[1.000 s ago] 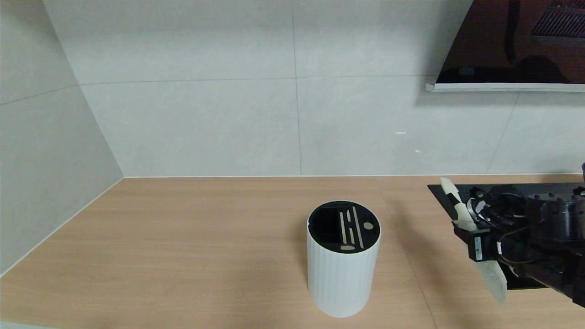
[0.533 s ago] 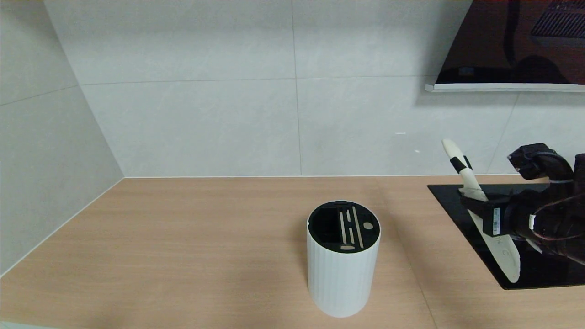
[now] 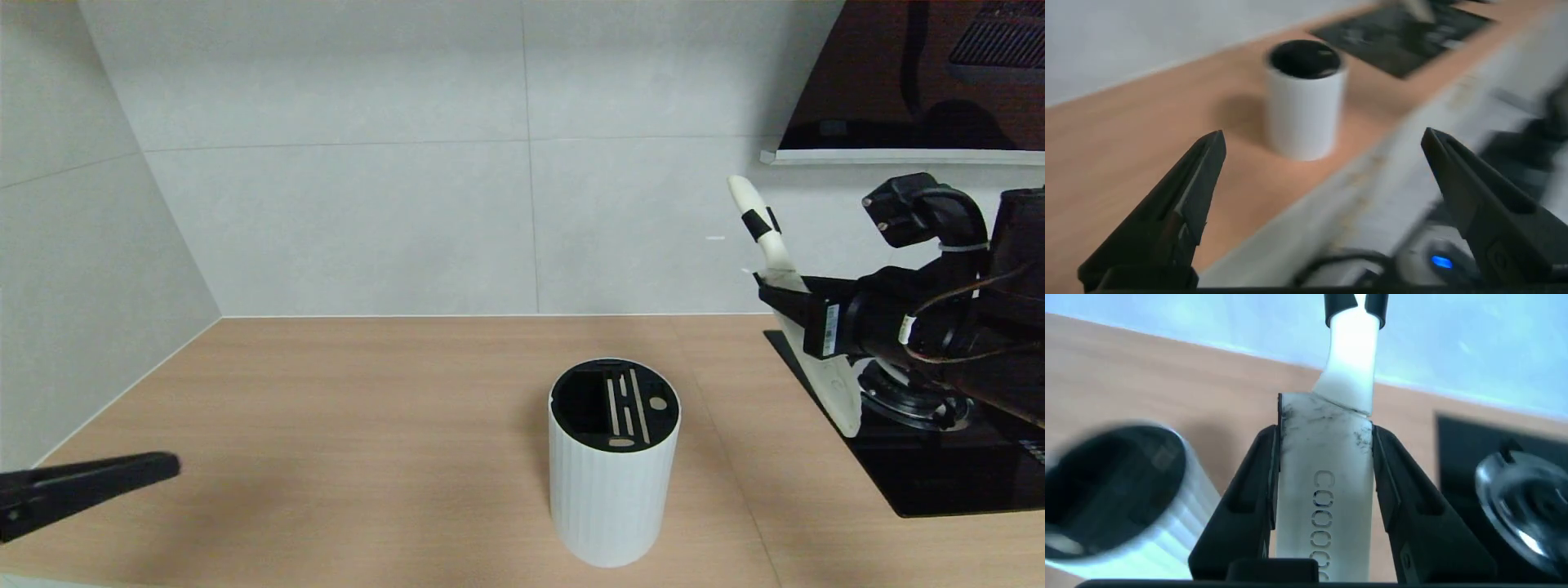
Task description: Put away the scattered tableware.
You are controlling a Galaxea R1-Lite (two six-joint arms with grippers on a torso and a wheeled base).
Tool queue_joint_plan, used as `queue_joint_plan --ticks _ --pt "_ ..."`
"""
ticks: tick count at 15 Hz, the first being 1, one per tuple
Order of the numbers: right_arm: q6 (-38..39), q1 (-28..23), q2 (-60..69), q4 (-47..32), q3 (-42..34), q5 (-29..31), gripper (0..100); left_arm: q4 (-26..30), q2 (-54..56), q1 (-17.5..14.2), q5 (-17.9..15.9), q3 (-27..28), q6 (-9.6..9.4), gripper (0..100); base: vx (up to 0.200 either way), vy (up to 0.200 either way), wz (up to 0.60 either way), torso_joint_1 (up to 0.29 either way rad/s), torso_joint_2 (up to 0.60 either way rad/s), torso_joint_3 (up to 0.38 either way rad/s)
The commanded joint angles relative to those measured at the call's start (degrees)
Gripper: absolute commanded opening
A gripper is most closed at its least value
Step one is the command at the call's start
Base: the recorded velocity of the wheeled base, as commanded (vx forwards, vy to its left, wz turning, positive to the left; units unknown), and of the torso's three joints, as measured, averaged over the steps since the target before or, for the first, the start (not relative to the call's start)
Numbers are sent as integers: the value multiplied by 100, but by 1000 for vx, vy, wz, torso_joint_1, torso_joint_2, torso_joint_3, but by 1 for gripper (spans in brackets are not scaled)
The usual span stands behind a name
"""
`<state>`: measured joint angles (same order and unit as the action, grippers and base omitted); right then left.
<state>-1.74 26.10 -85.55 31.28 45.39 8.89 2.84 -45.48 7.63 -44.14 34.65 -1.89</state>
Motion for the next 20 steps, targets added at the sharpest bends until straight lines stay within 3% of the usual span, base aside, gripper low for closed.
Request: queue_joint_plan --ticks 1,3,5,7,8,9,10,11,12,13,14,16,17,20 --pt "-1 352 -409 45 216 43 0 -987 -1789 810 -139 148 40 100 0 0 0 0 0 0" --pt "-1 572 -576 54 190 87 0 -1391 -2219 1021 -139 121 110 100 0 0 0 0 0 0" --pt "16 1020 -541 62 58 210 0 -1813 -2492 1557 -139 95 664 100 0 0 0 0 0 0" --pt "130 1459 -357 62 -39 359 0 -2508 -2729 1786 -139 7 1200 100 0 0 0 0 0 0" --pt "245 1714 -295 54 -65 368 0 -2930 -2896 1882 -130 -10 1604 100 0 0 0 0 0 0" --pt "280 1899 -225 54 -47 351 0 -3343 -3045 1944 -33 51 2298 100 0 0 0 0 0 0" --pt "280 1960 -242 54 -21 342 0 -3518 -3098 1953 28 104 2667 100 0 0 0 0 0 0" --pt "289 2048 -401 54 199 324 0 -4186 -3406 1961 327 385 3713 100 0 0 0 0 0 0" --pt "324 2189 -462 62 216 351 0 -4661 -3626 1961 582 394 4100 100 0 0 0 0 0 0" --pt "394 2268 -462 62 216 351 0 -5030 -3872 2014 784 376 4223 100 0 0 0 0 0 0" --pt "500 2312 -453 71 225 351 0 -5320 -4056 2146 1004 315 4232 100 0 0 0 0 0 0" --pt "719 2646 -462 124 243 359 0 -6023 -4496 2612 1839 236 4241 100 0 0 0 0 0 0" --pt "737 2734 -497 133 251 368 0 -6129 -4601 2717 2032 236 4241 100 0 0 0 0 0 0" --pt "877 2962 -559 159 260 368 0 -6155 -4821 2805 2120 244 4232 100 0 0 0 0 0 0"
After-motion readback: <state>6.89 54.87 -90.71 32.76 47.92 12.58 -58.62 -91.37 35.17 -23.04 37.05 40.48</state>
